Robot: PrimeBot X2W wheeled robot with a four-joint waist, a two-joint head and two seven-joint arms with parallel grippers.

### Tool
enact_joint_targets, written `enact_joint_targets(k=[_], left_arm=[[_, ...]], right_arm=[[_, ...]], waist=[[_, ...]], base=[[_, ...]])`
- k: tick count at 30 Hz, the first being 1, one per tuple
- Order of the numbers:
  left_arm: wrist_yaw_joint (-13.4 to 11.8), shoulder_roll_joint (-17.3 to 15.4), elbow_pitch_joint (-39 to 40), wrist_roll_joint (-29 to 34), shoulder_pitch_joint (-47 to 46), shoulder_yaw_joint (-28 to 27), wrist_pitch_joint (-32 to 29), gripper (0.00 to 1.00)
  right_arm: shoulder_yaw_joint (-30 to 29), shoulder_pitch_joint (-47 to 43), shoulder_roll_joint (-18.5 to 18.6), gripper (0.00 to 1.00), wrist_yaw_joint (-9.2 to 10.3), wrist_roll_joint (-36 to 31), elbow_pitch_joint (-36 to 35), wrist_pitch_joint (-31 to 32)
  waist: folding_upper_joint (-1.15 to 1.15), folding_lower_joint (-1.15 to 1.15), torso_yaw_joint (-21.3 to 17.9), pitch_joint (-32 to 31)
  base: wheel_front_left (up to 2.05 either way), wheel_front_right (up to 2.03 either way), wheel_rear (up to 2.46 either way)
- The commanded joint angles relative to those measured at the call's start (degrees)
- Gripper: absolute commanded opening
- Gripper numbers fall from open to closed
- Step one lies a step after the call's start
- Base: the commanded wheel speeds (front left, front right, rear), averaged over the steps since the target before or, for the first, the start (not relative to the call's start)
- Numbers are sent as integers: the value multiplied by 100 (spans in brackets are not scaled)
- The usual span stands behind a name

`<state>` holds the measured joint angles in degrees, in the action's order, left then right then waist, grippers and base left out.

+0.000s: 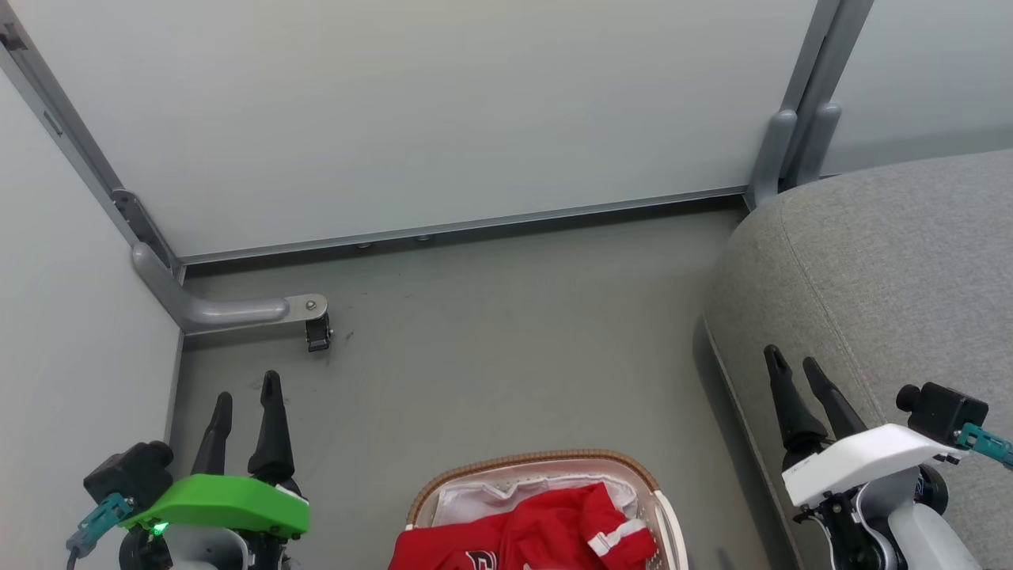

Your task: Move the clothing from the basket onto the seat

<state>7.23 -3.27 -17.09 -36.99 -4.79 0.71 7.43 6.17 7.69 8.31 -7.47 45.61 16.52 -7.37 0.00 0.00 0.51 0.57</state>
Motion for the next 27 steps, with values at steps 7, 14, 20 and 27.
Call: enact_joint_targets(k=[7, 14, 20, 27], left_arm=[[25, -75, 35, 564, -188, 58, 153, 100], [26, -88, 72, 958, -181, 133, 250, 100], [28, -87, 57, 1281, -177, 172, 332, 100], [30, -80, 32, 1584, -193, 210, 421, 100]], right_arm=[[98, 156, 103, 100, -2, -539, -16, -155], [178, 175, 134, 100, -3, -911, 16, -256], [245, 178, 159, 100, -3, -1238, 62, -337], [253, 181, 163, 100, -2, -1623, 100, -427]], waist=[[0, 0, 13, 11], [0, 0, 19, 28], [0, 0, 21, 31], [0, 0, 29, 37]], base=[[0, 0, 0], [0, 0, 0], [0, 0, 0], [0, 0, 0]])
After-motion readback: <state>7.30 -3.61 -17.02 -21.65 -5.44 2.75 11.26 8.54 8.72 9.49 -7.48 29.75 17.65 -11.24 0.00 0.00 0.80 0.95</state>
